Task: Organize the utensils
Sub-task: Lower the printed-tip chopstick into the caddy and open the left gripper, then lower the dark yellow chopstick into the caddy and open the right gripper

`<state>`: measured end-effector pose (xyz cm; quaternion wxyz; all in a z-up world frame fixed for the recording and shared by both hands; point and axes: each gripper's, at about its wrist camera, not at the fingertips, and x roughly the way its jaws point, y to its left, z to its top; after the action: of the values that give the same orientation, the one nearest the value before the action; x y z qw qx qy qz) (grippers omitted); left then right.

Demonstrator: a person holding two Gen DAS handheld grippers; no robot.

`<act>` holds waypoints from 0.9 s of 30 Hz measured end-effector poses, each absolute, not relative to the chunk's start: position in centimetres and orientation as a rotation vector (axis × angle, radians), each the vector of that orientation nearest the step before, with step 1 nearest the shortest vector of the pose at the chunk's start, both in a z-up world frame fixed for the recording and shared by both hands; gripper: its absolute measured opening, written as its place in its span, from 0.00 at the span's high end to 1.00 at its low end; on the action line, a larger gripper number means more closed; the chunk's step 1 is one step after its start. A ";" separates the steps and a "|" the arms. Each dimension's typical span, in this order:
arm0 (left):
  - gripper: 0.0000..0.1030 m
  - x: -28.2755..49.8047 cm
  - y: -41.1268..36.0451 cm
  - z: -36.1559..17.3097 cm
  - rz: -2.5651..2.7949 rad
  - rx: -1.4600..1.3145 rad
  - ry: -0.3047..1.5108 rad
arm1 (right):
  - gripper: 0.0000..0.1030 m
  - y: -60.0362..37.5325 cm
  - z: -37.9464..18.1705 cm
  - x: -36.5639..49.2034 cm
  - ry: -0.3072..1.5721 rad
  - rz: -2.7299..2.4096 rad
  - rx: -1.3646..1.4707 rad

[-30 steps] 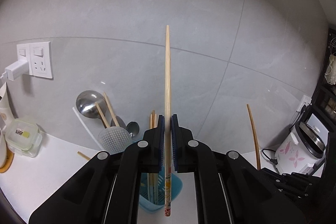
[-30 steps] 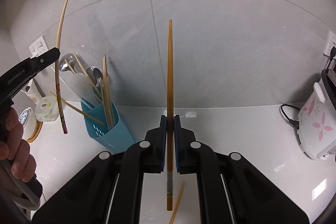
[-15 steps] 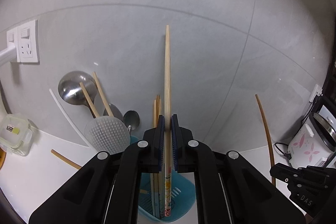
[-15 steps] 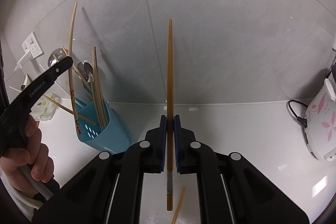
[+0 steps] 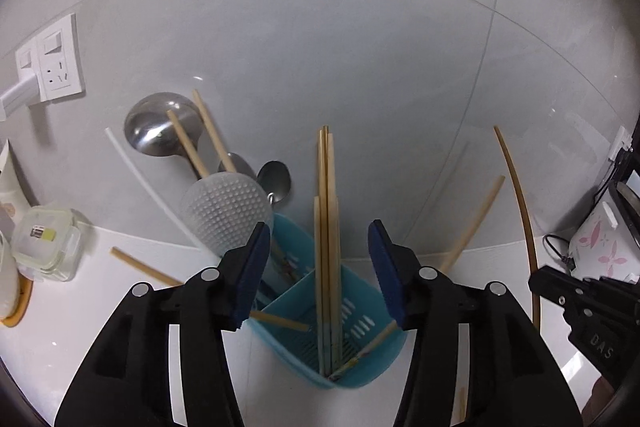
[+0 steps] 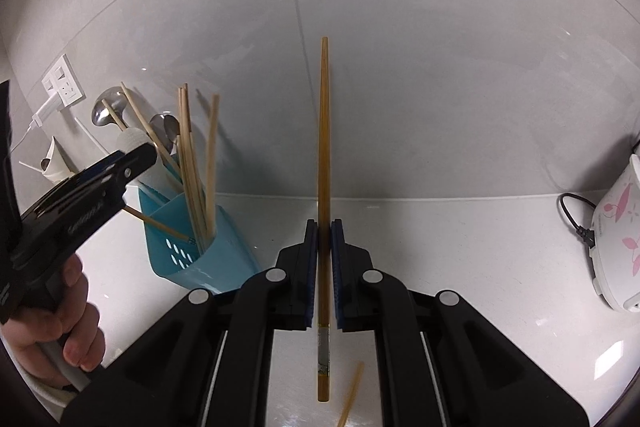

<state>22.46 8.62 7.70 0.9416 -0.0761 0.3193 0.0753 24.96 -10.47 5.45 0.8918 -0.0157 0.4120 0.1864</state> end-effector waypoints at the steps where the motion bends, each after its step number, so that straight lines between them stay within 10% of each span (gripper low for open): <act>1: 0.37 22.1 8.8 7.8 0.164 -0.151 0.661 | 0.94 -10.3 5.6 25.0 0.852 0.390 -0.033; 10: 0.06 18.3 10.6 9.4 0.213 -0.147 0.732 | 0.94 -8.9 7.5 25.1 0.800 0.436 -0.009; 27: 0.06 13.5 15.3 9.5 0.332 -0.184 0.822 | 0.94 -2.9 11.1 24.4 0.604 0.657 0.071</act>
<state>13.51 15.26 9.52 0.8993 -0.0890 0.3970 0.1604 24.44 -2.93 11.12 0.9015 0.0341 0.2920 0.3178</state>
